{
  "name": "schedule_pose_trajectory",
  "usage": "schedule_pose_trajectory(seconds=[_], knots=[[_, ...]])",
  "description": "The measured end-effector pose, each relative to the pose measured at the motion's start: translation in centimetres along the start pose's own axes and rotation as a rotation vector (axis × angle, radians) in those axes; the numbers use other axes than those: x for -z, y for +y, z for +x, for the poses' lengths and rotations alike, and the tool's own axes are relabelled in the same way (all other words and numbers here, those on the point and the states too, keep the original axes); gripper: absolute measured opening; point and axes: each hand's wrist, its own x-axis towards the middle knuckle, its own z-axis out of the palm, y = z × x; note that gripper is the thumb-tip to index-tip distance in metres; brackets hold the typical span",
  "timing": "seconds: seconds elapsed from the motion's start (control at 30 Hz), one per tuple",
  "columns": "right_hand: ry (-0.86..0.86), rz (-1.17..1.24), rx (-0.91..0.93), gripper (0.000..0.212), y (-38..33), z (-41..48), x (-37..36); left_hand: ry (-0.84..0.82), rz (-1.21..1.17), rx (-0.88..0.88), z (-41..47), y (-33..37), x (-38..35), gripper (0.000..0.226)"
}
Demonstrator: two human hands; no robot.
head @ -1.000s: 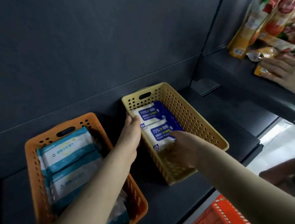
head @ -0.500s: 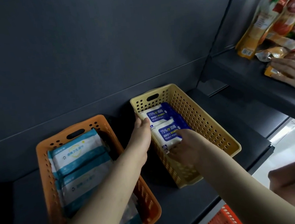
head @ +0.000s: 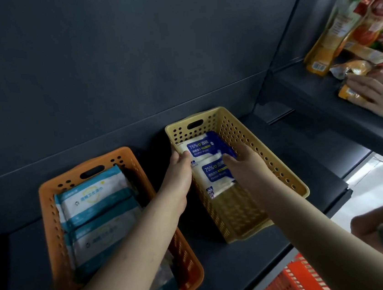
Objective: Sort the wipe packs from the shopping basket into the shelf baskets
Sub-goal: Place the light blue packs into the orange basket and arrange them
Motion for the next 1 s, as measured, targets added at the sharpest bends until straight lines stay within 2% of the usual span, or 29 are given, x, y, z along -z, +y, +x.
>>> schedule_pose_trajectory(seconds=[0.07, 0.1, 0.2, 0.27, 0.4, 0.63, 0.8, 1.0], knots=[[0.113, -0.420, 0.295, 0.055, 0.2, 2.5, -1.0, -0.002, 0.003, -0.009, 0.0, 0.0, 0.0, 0.042], [0.091, -0.503, 0.354, 0.057, 0.3, 3.7, -1.8, 0.000, 0.006, -0.016, 0.0, -0.1, 0.0, 0.042], [-0.091, -0.599, 0.319, 0.060, 1.3, 6.5, -4.3, 0.005, 0.019, -0.018, 0.0, -0.1, 0.0, 0.042], [-0.110, -0.680, 0.286, 0.060, 2.4, 7.5, -5.4, 0.016, 0.020, -0.015, 0.3, -0.4, 0.0, 0.042], [-0.097, -0.741, 0.277, 0.062, 2.9, 7.6, -5.9, 0.022, 0.029, -0.011, 0.5, -0.6, 0.0, 0.042], [-0.022, -0.758, 0.374, 0.058, 2.7, 7.2, -5.4, 0.007, 0.034, -0.026, 0.7, -0.6, 0.1, 0.047], [-0.114, -0.808, 0.427, 0.052, 2.5, 7.5, -6.3, 0.022, 0.038, -0.014, 0.8, -0.8, 0.1, 0.049], [-0.094, -0.734, 0.448, 0.053, 2.1, 7.9, -5.7, 0.026, 0.057, -0.003, 0.7, -0.7, 0.2, 0.051]])
